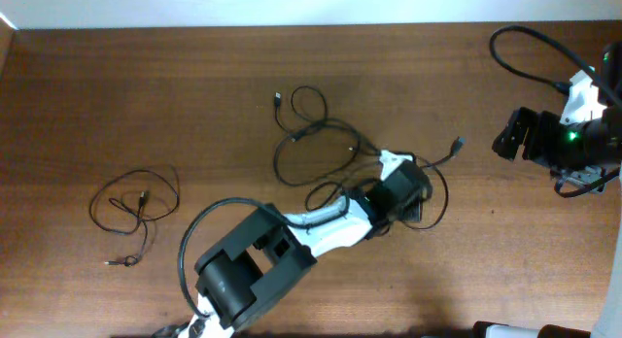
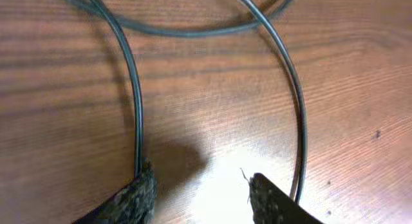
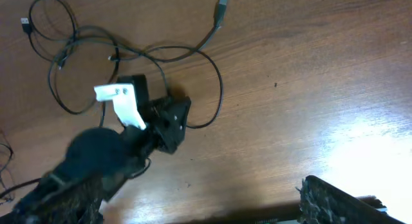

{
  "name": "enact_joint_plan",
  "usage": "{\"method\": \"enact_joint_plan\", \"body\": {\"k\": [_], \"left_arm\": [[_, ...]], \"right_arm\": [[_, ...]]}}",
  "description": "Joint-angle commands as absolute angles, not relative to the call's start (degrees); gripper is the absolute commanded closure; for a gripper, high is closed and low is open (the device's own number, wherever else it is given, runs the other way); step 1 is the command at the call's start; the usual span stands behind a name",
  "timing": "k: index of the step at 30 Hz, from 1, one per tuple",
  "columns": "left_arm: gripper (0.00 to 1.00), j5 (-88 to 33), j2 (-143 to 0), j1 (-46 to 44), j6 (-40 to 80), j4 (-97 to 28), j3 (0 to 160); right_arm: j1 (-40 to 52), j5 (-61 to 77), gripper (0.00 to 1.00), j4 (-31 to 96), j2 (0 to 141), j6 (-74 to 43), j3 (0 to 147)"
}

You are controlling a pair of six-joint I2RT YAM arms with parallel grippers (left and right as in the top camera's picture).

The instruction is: Untangle cables

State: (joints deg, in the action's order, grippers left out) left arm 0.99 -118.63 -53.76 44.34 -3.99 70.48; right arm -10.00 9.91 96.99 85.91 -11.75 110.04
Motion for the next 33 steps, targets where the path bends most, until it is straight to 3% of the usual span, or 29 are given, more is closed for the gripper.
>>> {"method": "enact_joint_plan", "body": {"k": [1, 2, 5, 13, 18, 22, 23, 24, 33], "left_arm": [[0.78, 3.05, -121.73, -54.11, 42.11, -12.25, 67.68], [0.86, 3.03, -121.60, -53.19, 42.13, -13.52, 67.68], [0.94, 2.81, -120.05, -49.41, 42.83, -18.74, 67.68], [0.97, 10.90, -107.90, -42.44, 42.76, -33.91, 67.70], [0.96, 13.56, -99.61, -42.13, 42.76, -35.05, 67.70], [0.79, 13.54, -98.87, -42.22, 42.76, -34.98, 67.70], [0.67, 13.56, -98.87, -42.22, 42.74, -34.81, 67.68], [0.01, 13.54, -98.87, -42.22, 42.76, -33.34, 67.66], [0.01, 13.08, -98.87, -42.24, 42.76, -32.67, 67.66]], "right_arm": [[-10.09, 9.61, 0.01, 97.32, 85.21, -10.33, 110.13], [-10.09, 9.61, 0.01, 97.32, 85.21, -10.33, 110.04], [-10.09, 9.58, 0.02, 97.32, 85.21, -10.33, 109.75], [-10.09, 7.70, 0.01, 93.49, 85.21, -10.35, 98.87], [-10.11, 7.70, 0.01, 90.45, 85.23, -10.35, 90.08], [-10.11, 8.40, 0.01, 90.65, 85.23, -10.37, 87.96], [-10.09, 8.78, 0.01, 91.07, 85.23, -10.39, 87.96], [-10.11, 8.78, 0.01, 91.74, 85.21, -10.39, 87.96], [-10.09, 8.73, 0.01, 92.12, 85.23, -12.95, 87.96]]}}
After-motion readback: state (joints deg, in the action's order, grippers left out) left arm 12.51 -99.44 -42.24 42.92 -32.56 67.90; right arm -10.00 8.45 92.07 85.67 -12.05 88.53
